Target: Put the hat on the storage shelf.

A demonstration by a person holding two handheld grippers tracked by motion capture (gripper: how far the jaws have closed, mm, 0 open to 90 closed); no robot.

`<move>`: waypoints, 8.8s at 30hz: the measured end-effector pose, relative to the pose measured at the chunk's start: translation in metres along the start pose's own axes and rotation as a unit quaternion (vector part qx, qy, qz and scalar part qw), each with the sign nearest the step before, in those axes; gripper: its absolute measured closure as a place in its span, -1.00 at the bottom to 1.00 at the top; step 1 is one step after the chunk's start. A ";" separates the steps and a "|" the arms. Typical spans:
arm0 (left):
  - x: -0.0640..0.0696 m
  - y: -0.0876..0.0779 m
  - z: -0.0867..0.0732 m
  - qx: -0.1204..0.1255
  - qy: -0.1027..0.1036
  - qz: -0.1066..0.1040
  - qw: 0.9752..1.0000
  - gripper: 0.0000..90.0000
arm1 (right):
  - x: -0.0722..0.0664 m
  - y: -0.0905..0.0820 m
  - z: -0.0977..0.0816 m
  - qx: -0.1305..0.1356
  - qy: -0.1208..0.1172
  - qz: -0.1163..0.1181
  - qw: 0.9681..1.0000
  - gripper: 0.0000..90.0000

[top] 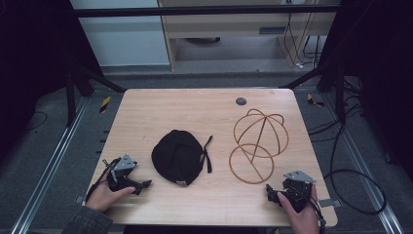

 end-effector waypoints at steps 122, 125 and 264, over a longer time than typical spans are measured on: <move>0.065 -0.026 0.199 -0.091 0.144 -0.026 0.985 0.61 | 0.000 -0.001 -0.001 0.001 -0.003 0.000 1.000 -0.99; 0.069 -0.036 0.202 -0.083 0.154 -0.025 0.984 0.62 | 0.000 -0.001 -0.001 0.001 -0.002 0.000 1.000 -0.99; 0.219 -0.137 0.373 0.086 0.303 -0.008 0.949 0.64 | 0.001 0.000 0.000 0.001 -0.004 0.002 1.000 -0.99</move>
Point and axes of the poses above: each handheld gripper's, and its own axes: y roughly forward along the jaws, z roughly out of its top, x roughly to its right, the point moved 3 cm from there along y, roughly forward along the jaws, and after that the axes turned 6 degrees about -y, right-handed, at the moved point
